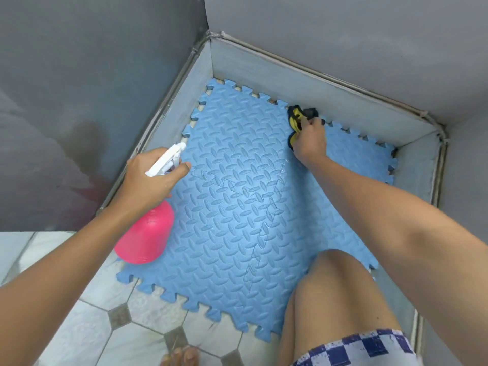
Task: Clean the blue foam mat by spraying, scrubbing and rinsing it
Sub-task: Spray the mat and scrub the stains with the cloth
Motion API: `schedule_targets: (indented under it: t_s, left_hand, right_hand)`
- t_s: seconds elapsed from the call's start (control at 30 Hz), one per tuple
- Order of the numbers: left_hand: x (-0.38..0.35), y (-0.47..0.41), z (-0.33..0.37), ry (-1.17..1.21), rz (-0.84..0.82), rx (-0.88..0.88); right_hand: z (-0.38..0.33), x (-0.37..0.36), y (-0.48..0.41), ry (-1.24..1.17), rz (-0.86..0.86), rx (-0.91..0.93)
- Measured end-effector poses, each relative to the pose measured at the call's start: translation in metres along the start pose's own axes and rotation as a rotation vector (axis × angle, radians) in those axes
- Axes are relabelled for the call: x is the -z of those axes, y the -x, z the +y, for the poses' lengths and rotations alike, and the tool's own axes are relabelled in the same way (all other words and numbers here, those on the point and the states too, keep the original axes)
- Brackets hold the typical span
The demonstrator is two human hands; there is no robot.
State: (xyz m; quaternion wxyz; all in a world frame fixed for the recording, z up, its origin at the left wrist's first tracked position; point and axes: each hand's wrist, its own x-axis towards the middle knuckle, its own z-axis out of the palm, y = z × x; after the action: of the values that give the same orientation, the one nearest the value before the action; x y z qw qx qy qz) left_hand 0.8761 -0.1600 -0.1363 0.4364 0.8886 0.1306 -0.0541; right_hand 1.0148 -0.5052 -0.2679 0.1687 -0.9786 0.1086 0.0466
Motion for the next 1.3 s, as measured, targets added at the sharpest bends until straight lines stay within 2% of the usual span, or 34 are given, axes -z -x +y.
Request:
schedule_targets:
  t_s: [0.2, 0.33, 0.43, 0.57, 0.7, 0.77, 0.8, 0.93, 1.0, 1.03, 1.1, 1.2, 1.3]
  left_hand:
    - [0.020, 0.031, -0.032, -0.013, 0.033, -0.017]
    - [0.039, 0.041, -0.048, 0.013, 0.021, -0.023]
    - [0.044, 0.047, -0.060, 0.056, 0.006, -0.012]
    - [0.046, 0.055, -0.064, 0.106, -0.009, -0.061]
    - [0.064, 0.062, -0.064, 0.170, -0.190, -0.052]
    - [0.074, 0.069, -0.065, 0.174, -0.242, -0.049]
    - [0.078, 0.073, -0.067, 0.171, -0.256, -0.051]
    - [0.095, 0.094, -0.084, 0.173, -0.297, -0.039]
    - [0.108, 0.104, -0.094, 0.163, -0.284, -0.036]
    - [0.115, 0.110, -0.099, 0.167, -0.269, -0.026]
    - [0.128, 0.121, -0.111, 0.179, -0.191, -0.007]
    - [0.145, 0.137, -0.128, 0.264, 0.050, 0.057]
    - [0.160, 0.141, -0.144, 0.382, 0.307, 0.139]
  right_hand:
    - [-0.140, -0.039, -0.014, 0.013, -0.155, 0.283]
    - [-0.187, -0.058, 0.045, -0.009, -0.260, 0.574]
    - [-0.185, -0.069, 0.112, -0.025, -0.341, 0.772]
    - [-0.141, -0.065, 0.190, -0.002, -0.482, 1.032]
    - [-0.105, -0.044, 0.190, 0.049, -0.718, 1.211]
    - [-0.103, -0.037, 0.160, 0.105, -0.683, 1.172]
    - [-0.104, -0.037, 0.142, 0.105, -0.614, 1.078]
    - [-0.129, -0.053, 0.113, -0.066, -0.281, 0.474]
    - [-0.153, -0.068, 0.132, -0.090, -0.202, 0.329]
    - [-0.164, -0.074, 0.147, -0.101, -0.207, 0.340]
    - [-0.183, -0.084, 0.182, -0.128, -0.296, 0.499]
    - [-0.192, -0.093, 0.233, -0.127, -0.451, 0.787]
    - [-0.188, -0.097, 0.269, -0.121, -0.518, 0.883]
